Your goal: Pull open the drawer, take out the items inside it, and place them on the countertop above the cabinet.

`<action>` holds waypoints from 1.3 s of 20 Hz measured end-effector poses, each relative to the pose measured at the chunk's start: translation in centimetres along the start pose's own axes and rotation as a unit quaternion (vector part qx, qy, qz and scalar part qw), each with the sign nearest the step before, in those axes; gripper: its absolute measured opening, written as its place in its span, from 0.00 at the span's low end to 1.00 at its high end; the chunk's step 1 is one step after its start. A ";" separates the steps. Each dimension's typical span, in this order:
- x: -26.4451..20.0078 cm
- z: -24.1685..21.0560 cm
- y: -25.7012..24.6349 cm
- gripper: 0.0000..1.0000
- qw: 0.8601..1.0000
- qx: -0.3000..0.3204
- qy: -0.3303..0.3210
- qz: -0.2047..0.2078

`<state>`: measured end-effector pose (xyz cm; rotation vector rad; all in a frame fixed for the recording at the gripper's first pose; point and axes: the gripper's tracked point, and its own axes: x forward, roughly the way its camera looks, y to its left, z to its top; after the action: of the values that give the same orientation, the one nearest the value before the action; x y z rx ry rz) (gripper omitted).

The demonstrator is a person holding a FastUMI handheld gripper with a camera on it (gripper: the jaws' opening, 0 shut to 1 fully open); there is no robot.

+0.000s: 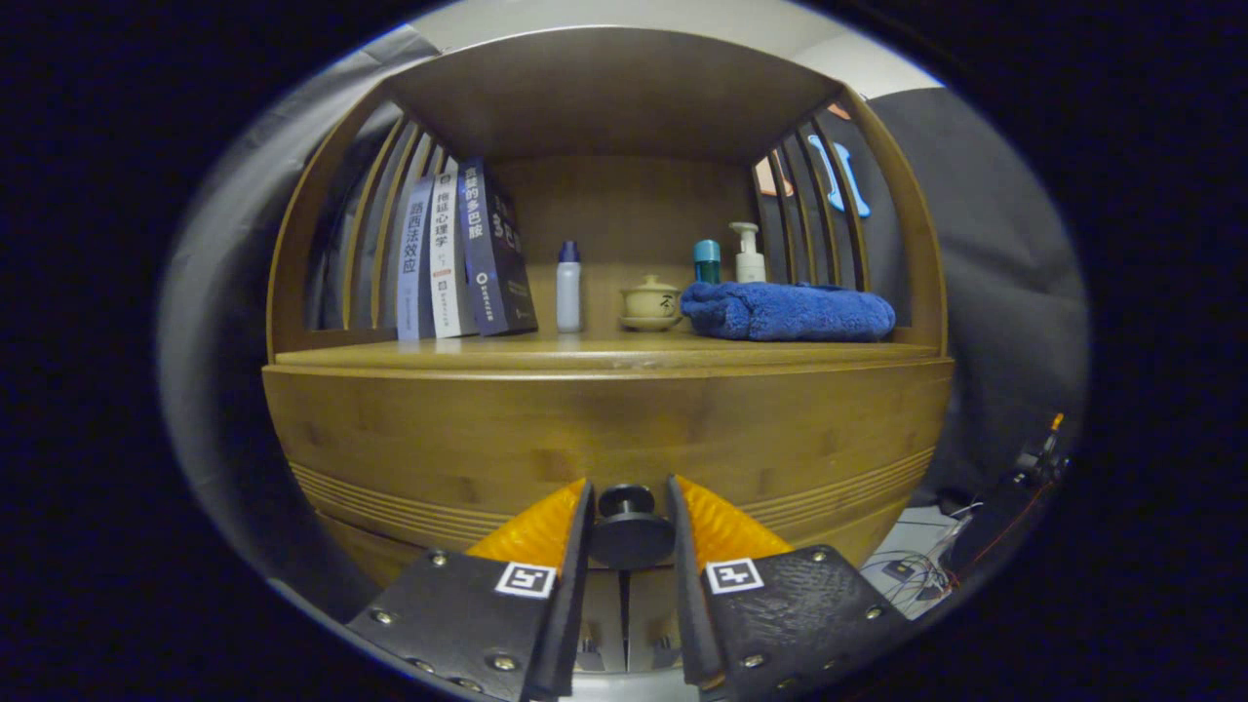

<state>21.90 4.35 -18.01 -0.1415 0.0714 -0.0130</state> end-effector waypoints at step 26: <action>-3.5 -0.5 0.7 0.60 0.998 0.017 0.031 0.054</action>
<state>18.36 5.01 -18.33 -0.1025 0.1404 0.0902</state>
